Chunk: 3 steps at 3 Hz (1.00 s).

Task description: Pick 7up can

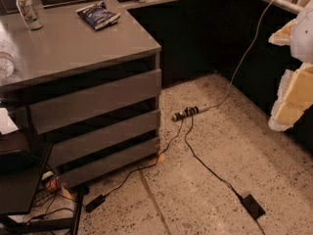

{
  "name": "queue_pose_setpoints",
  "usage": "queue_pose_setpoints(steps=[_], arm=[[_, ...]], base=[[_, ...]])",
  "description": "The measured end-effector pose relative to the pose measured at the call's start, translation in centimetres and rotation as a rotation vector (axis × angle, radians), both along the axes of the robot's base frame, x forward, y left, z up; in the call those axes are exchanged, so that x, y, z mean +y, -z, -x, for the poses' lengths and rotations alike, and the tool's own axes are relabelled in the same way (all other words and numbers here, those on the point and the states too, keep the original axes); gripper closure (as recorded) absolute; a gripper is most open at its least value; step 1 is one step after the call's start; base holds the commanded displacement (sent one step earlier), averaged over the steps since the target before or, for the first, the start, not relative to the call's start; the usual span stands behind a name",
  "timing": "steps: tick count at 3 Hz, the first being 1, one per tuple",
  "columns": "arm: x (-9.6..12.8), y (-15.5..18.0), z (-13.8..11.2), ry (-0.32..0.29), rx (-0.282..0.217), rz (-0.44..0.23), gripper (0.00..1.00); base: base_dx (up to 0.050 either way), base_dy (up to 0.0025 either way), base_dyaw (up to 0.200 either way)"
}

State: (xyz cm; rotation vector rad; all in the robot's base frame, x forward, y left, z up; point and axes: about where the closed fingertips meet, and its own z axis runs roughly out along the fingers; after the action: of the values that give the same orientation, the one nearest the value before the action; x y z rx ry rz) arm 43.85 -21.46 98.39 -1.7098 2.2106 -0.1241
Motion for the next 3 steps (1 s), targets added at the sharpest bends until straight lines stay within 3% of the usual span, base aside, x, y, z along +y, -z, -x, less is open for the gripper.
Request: queue_pose_setpoints(steps=[1,3], arm=[[0.00,0.00,0.00,0.000,0.000,0.000,0.00],[0.00,0.00,0.00,0.000,0.000,0.000,0.00]], base=[[0.049,0.00002,0.000],[0.036,0.00246,0.139]])
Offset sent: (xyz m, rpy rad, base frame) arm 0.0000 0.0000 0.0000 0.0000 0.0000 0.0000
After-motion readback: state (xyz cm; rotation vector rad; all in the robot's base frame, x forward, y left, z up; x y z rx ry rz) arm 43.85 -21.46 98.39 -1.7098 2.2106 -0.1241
